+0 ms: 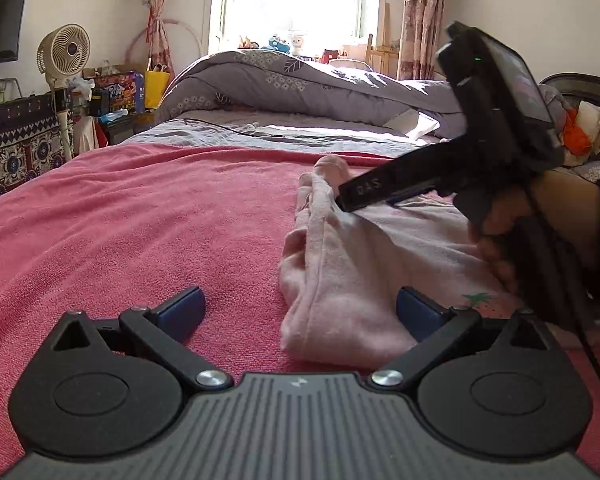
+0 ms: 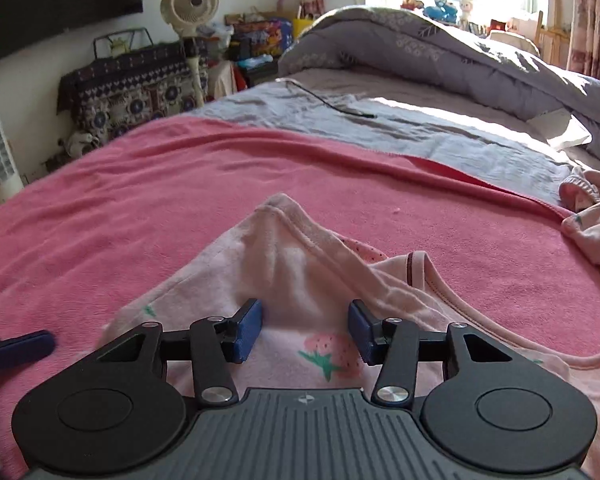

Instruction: Fold clothes

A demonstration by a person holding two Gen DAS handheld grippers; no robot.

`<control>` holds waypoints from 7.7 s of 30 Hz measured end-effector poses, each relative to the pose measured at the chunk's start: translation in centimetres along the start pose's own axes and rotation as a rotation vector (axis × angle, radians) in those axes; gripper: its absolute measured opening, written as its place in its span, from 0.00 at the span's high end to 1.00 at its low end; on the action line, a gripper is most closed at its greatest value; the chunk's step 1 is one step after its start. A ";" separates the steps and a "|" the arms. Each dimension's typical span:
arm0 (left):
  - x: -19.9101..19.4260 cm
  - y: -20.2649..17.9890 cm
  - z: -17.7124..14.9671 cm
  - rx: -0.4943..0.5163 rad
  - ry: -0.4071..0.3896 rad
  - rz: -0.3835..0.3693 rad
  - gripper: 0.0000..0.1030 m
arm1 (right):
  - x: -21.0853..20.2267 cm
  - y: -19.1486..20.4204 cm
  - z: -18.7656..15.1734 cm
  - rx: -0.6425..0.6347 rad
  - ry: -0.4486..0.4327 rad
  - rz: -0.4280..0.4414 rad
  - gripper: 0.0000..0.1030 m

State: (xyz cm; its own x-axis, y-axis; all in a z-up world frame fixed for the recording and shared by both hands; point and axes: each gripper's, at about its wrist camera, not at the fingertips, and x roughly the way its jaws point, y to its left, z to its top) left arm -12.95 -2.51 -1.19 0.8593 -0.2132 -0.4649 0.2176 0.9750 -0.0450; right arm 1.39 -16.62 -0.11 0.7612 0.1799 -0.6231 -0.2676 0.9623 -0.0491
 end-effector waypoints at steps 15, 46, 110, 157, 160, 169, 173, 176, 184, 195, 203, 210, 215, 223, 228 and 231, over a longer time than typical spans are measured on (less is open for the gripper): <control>-0.2 -0.2 -0.5 0.019 -0.020 0.003 0.00 | -4.9 -7.3 0.4 0.294 -0.114 0.112 0.31; -2.6 -6.4 7.3 0.132 -0.069 0.023 0.00 | -18.2 -10.1 -12.6 0.128 -0.245 -0.327 0.00; 19.4 -14.5 9.5 0.289 0.254 -0.158 0.00 | -18.2 -3.3 -20.7 0.148 -0.413 -0.330 0.00; 1.7 -11.0 2.0 0.313 0.189 -0.258 0.00 | -24.6 -18.5 -26.9 1.186 -0.411 0.261 0.08; 0.5 -10.1 1.4 0.264 0.181 -0.258 0.00 | -24.1 -18.5 -25.7 1.168 -0.407 0.169 0.22; -3.0 3.0 3.4 -0.103 0.097 0.036 0.00 | -23.5 -18.3 -20.6 1.003 -0.334 -0.005 0.85; -3.6 9.7 2.3 -0.289 0.095 0.154 0.00 | -22.0 -12.4 -11.8 0.701 -0.392 0.028 0.85; -3.7 11.3 0.6 -0.288 0.033 0.133 0.00 | -17.9 -5.0 -6.7 0.473 -0.352 0.148 0.86; -2.5 8.8 -0.8 -0.083 -0.018 0.188 0.00 | -11.6 11.1 -8.6 -0.038 -0.236 0.091 0.78; -2.9 9.7 0.2 -0.158 0.008 0.163 0.00 | -18.9 5.6 -10.1 0.009 -0.335 0.130 0.33; -4.8 8.5 2.8 -0.273 -0.010 -0.034 0.00 | -20.1 4.9 -14.5 -0.231 -0.291 -0.066 0.33; -1.8 5.7 0.7 -0.093 0.090 0.036 0.00 | -19.7 6.0 -15.8 -0.307 -0.342 -0.209 0.33; -2.5 5.6 1.1 -0.101 0.110 0.044 0.00 | -19.6 6.9 -17.3 -0.383 -0.339 -0.246 0.31; -2.8 5.6 1.8 -0.129 0.152 0.052 0.00 | -18.2 7.1 -16.7 -0.363 -0.376 -0.320 0.31; -2.7 5.7 1.5 -0.122 0.152 0.050 0.00 | -18.9 6.4 -17.6 -0.316 -0.365 -0.308 0.25; -2.7 5.5 1.5 -0.115 0.153 0.053 0.00 | -19.3 5.5 -17.7 -0.239 -0.374 -0.326 0.20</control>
State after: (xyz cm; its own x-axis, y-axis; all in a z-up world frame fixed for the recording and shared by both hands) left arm -13.38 3.38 1.18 0.7859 -0.1581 -0.5978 0.1123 0.9872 -0.1134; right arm -25.18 -18.41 -2.17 0.9735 -0.0171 -0.2282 -0.0768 0.9150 -0.3960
